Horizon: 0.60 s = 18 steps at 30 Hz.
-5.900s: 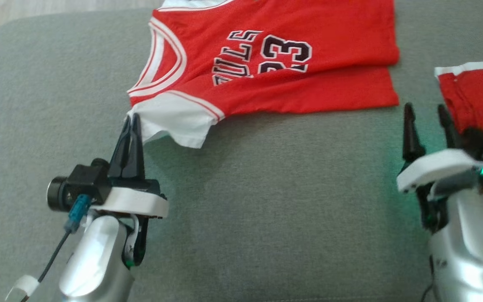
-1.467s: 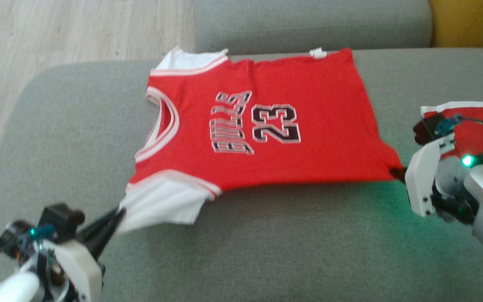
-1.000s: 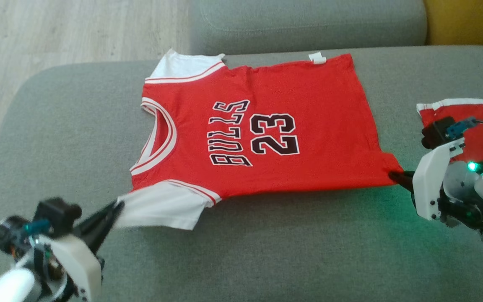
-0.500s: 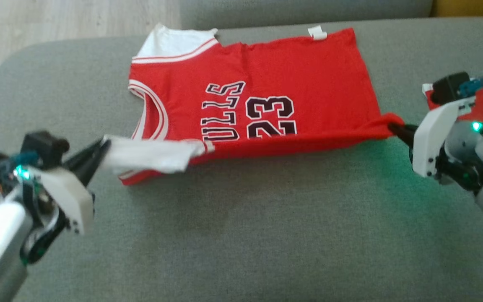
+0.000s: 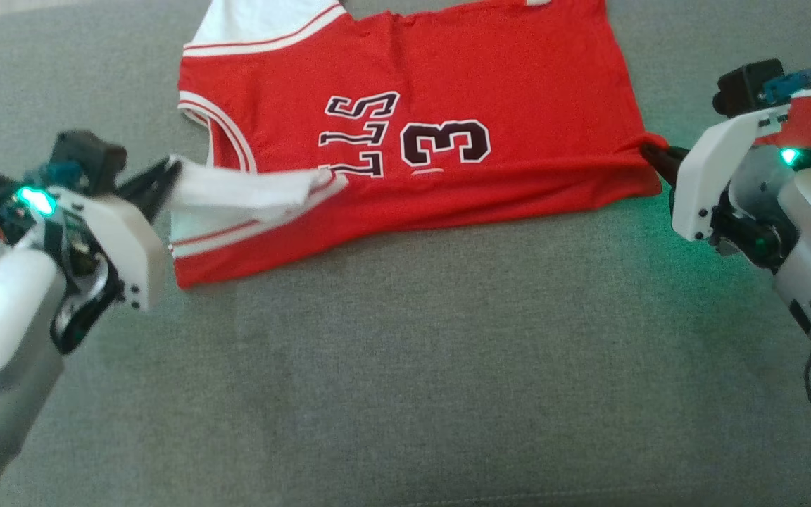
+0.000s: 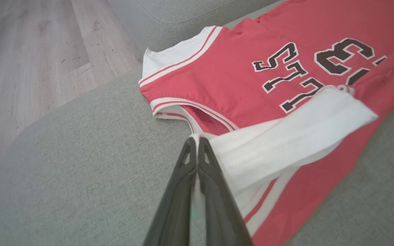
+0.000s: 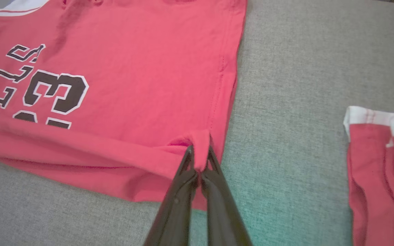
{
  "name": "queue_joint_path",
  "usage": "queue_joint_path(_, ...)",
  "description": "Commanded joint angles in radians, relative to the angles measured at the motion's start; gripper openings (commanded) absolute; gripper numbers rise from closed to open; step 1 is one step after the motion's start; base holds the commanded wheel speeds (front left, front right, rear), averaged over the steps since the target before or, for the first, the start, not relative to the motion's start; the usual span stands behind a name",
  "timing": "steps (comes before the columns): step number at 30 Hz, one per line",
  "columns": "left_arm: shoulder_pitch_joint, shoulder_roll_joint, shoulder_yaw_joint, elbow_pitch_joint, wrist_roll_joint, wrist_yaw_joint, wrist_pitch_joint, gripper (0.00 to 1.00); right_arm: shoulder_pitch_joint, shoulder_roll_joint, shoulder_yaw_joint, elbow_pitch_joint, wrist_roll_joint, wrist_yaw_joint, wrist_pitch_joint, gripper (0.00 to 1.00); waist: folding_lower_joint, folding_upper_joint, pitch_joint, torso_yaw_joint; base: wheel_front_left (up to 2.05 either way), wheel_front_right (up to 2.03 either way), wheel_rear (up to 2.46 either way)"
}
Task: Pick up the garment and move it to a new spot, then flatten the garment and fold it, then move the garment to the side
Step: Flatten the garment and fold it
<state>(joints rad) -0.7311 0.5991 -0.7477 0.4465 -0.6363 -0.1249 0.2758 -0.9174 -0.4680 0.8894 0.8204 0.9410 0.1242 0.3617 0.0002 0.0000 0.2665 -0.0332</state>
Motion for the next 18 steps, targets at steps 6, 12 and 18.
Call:
queue_joint_path(6,-0.160,0.002,0.016,0.100,0.020,-0.005,-0.053,0.00,-0.059,0.023,0.018,0.010,-0.005,0.007,-0.025,0.00,-0.0002,0.0000,0.032,-0.008,0.00,0.00,0.00)
queue_joint_path(12,-0.243,-0.057,0.003,0.215,0.045,0.003,-0.136,1.00,-0.108,0.045,0.010,0.075,-0.027,0.007,-0.113,1.00,-0.0002,0.0000,0.051,-0.007,0.00,0.00,0.00)
queue_joint_path(18,-0.280,-0.116,0.031,0.304,0.066,0.073,-0.293,1.00,-0.131,0.089,-0.028,0.126,-0.040,0.007,-0.289,1.00,-0.0002,0.0000,0.049,-0.002,0.00,0.00,0.00)
